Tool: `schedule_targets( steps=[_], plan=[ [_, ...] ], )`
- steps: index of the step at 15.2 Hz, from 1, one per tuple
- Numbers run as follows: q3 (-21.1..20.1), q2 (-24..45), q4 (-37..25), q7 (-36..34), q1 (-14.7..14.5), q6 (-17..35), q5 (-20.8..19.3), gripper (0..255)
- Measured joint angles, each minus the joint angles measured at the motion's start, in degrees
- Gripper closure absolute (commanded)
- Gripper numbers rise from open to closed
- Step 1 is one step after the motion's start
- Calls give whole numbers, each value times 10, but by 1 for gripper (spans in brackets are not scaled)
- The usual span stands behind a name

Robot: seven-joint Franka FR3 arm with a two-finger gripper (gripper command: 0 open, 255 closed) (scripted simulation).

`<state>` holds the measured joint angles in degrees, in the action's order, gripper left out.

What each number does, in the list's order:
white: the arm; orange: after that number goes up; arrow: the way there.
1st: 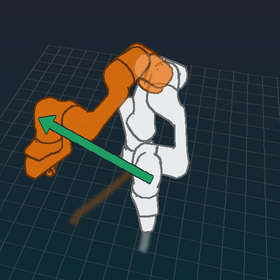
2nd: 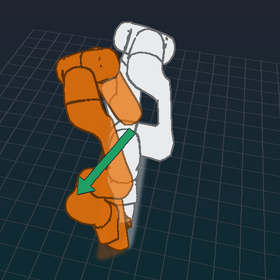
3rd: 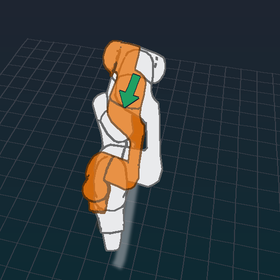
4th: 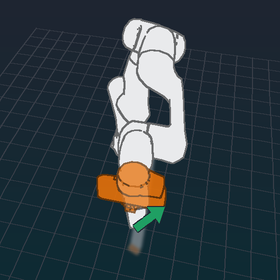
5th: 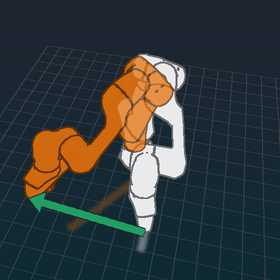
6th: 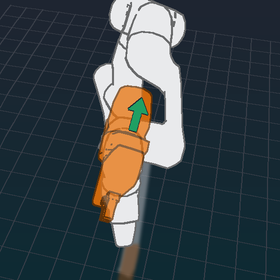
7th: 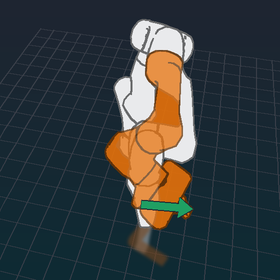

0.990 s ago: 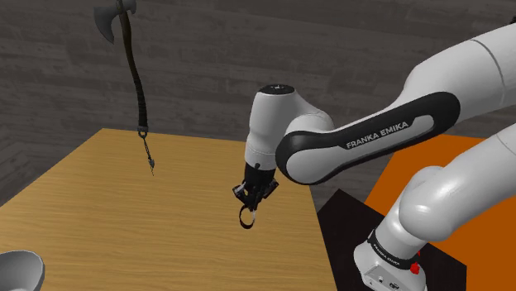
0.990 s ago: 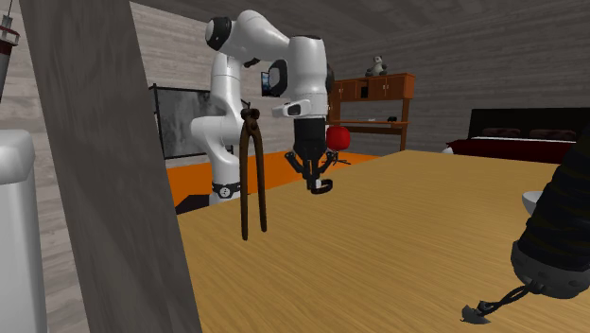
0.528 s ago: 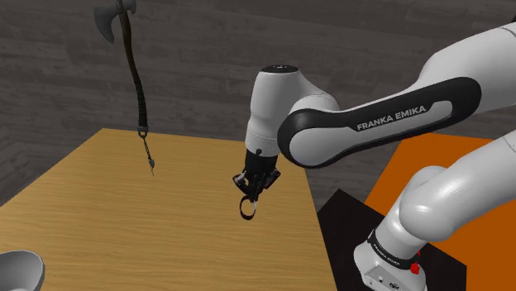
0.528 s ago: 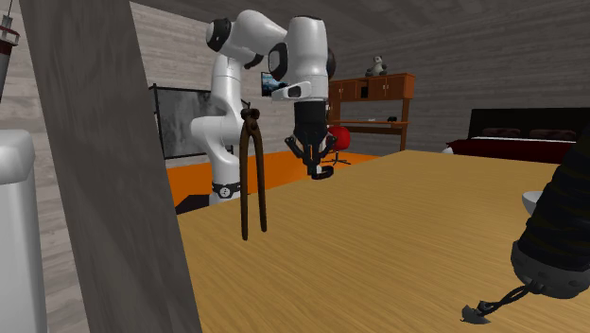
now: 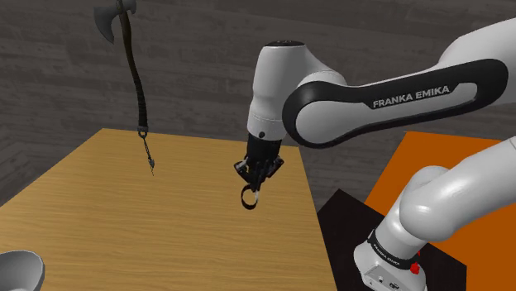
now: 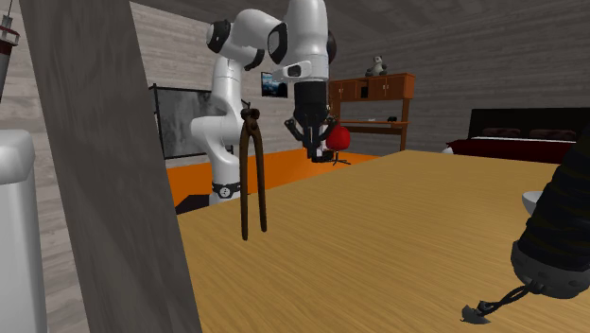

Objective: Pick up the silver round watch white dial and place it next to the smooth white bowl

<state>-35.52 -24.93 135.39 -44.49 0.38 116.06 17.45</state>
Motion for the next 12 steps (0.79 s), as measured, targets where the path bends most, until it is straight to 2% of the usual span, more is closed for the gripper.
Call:
schedule_targets(
  steps=[4,9,12],
  plan=[
    [0,1,-28,-8,1,-26,-4,255],
    [-62,70,-98,-83,9,-22,-33,255],
    [-110,135,-155,-147,17,-19,-74,255]
  ],
)
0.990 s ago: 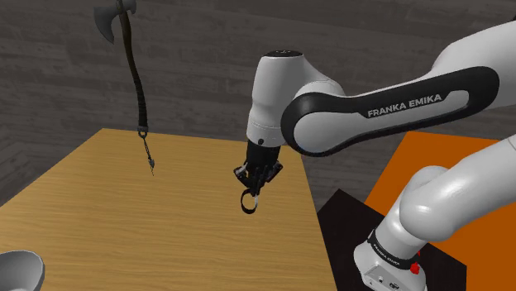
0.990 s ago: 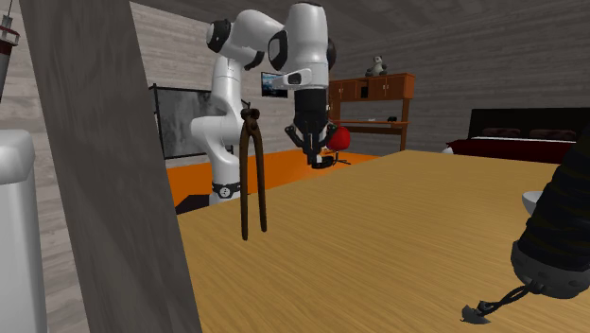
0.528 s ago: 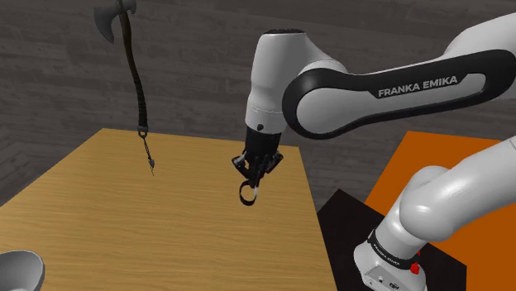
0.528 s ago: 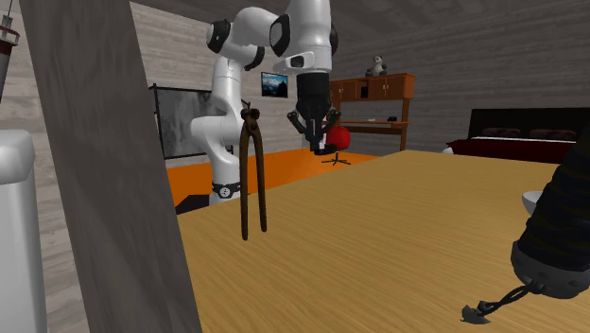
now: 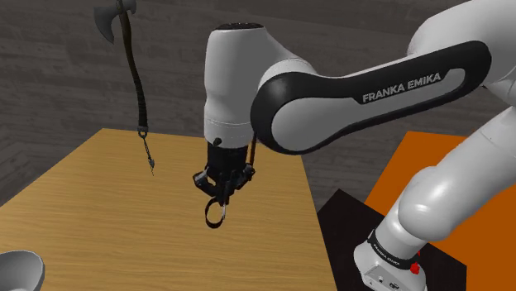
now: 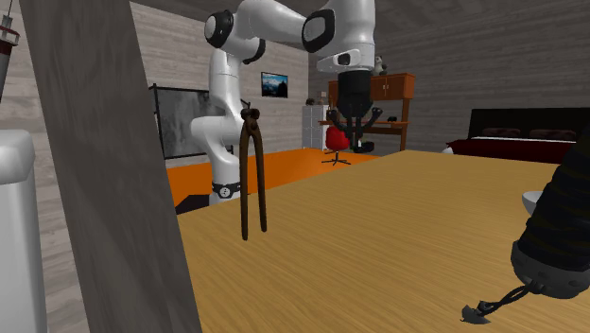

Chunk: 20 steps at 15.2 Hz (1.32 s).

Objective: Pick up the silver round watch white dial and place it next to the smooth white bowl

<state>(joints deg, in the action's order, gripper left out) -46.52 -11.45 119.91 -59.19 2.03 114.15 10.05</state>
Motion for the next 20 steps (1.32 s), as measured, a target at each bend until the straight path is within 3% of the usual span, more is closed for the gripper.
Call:
schedule_targets(
  steps=[4,7,10,14,20],
  plan=[
    [-59,113,-80,-104,-6,3,-91,255],
    [-75,201,-154,-178,-41,-20,-169,255],
    [-66,296,-241,-249,-111,-50,-250,255],
    [-37,396,-362,-299,-208,-96,-319,255],
    [19,561,-648,-318,-388,-210,-398,255]
  ],
)
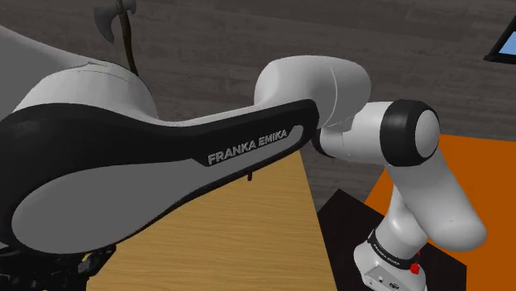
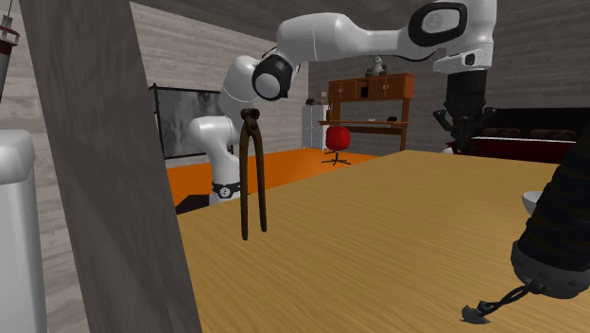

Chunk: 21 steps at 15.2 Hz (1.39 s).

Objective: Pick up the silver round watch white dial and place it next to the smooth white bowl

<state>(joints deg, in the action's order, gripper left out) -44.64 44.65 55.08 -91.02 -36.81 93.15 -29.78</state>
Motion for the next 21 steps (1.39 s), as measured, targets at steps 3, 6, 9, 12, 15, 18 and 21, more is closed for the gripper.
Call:
schedule_targets(
  steps=[3,6,9,12,15,18,21],
  plan=[
    [12,35,-49,0,-32,-10,-13,255],
    [12,34,-21,-5,-21,13,-14,255],
    [11,31,14,-12,-10,39,-14,255],
    [12,35,32,-15,-4,58,-17,255],
    [12,35,60,-20,5,83,-19,255],
    [13,36,84,-26,12,104,-21,255],
    [15,40,105,-30,18,125,-25,255]
  ],
)
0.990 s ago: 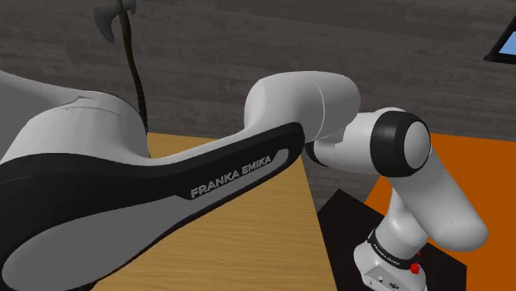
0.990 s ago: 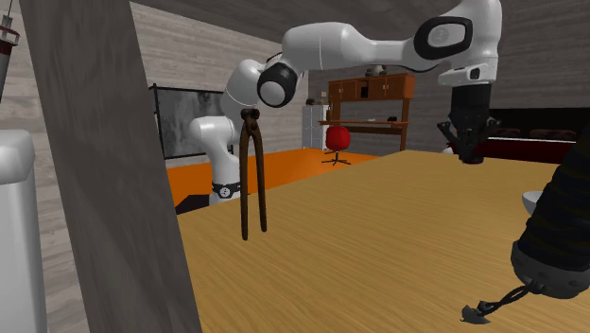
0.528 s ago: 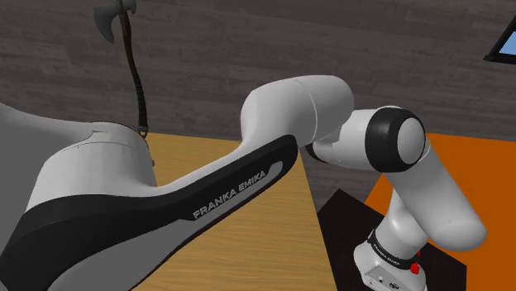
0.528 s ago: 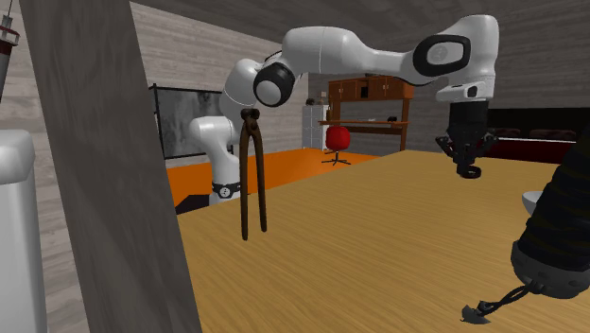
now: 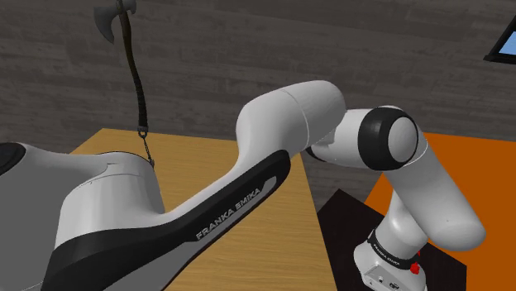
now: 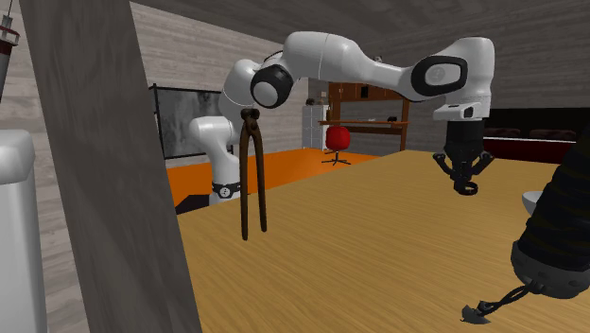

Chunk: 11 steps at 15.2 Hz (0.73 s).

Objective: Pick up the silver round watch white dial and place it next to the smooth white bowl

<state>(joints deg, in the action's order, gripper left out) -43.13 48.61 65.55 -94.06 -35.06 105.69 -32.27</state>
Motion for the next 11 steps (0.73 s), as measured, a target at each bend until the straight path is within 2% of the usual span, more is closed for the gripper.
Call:
schedule_targets(
  steps=[10,11],
  plan=[
    [5,12,15,-5,1,24,-7,255],
    [5,12,15,-5,1,24,-7,0]
  ],
)
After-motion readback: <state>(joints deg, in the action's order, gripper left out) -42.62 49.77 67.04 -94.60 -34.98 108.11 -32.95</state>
